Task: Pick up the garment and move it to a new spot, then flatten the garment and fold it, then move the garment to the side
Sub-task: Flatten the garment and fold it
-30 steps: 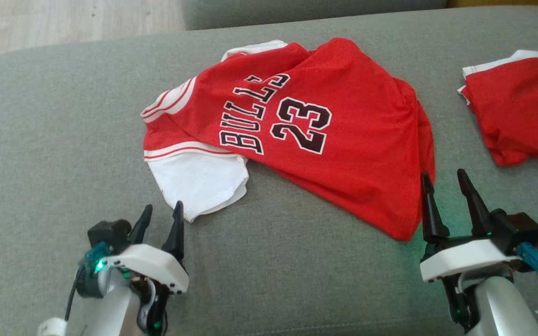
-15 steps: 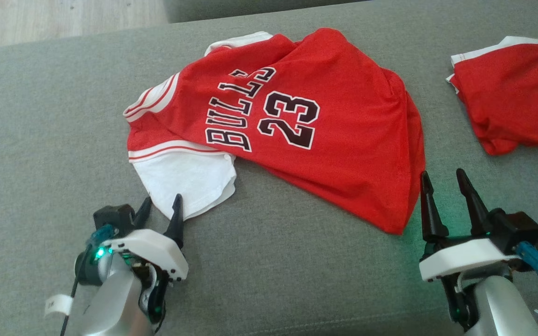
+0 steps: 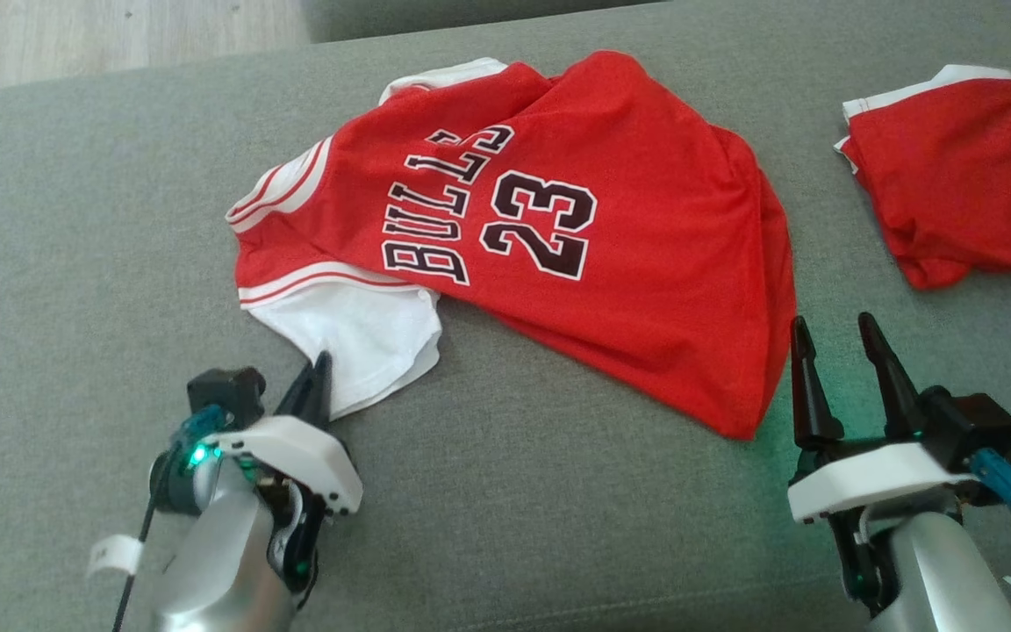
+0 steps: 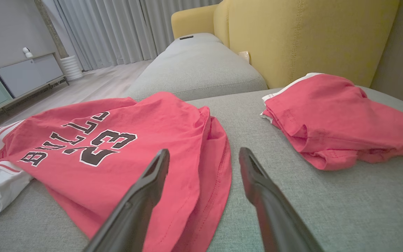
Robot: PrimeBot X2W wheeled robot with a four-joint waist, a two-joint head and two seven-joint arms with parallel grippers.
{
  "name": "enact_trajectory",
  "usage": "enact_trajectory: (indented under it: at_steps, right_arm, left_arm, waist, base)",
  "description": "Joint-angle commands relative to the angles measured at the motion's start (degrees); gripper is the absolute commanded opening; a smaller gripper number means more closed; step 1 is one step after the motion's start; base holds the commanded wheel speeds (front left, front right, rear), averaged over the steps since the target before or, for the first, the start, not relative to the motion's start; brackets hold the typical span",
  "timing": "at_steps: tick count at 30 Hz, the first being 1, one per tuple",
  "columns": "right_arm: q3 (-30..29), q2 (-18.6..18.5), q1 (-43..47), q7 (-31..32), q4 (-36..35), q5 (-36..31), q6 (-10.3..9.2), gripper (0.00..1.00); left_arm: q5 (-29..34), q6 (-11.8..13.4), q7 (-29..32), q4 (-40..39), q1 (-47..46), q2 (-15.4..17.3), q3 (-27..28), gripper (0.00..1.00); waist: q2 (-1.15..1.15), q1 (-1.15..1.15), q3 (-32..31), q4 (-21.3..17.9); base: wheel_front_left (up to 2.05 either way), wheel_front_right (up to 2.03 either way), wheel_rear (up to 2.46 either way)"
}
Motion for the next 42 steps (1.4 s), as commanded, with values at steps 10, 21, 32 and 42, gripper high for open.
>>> enact_trajectory:
  at_steps: [10, 21, 32, 42]
  right_arm:
    - [0.58, -0.11, -0.29, 2.6, 1.44, 0.0, -0.05, 1.0]
    - [5.65, -0.11, 1.73, 9.67, 5.78, 6.42, -0.05, 1.0]
    - [8.85, -0.1, 0.66, 13.96, 9.99, 13.53, -0.05, 1.0]
    - [11.84, -0.1, -0.45, 15.38, 12.48, 17.23, -0.05, 0.0]
  left_arm:
    - [5.08, 1.17, -0.15, -19.53, 4.61, 0.88, 7.02, 0.0]
    - [8.02, 1.12, -0.15, -29.89, 8.38, 0.61, 10.11, 0.0]
    - [7.64, 1.2, -0.15, -30.93, 8.9, 0.59, 8.83, 0.0]
    - [7.67, 1.23, -0.15, -30.8, 8.99, 0.58, 8.9, 0.0]
  waist:
    - [0.0, 0.0, -1.28, 0.47]
    - [0.0, 0.0, -1.91, 0.24]
    - [0.0, 0.0, -2.31, 1.29]
    - [0.0, 0.0, -2.29, 2.33]
  base:
    - [0.0, 0.0, 0.0]
    - [0.0, 0.0, 0.0]
    - [0.0, 0.0, 0.0]
    - [0.0, 0.0, 0.0]
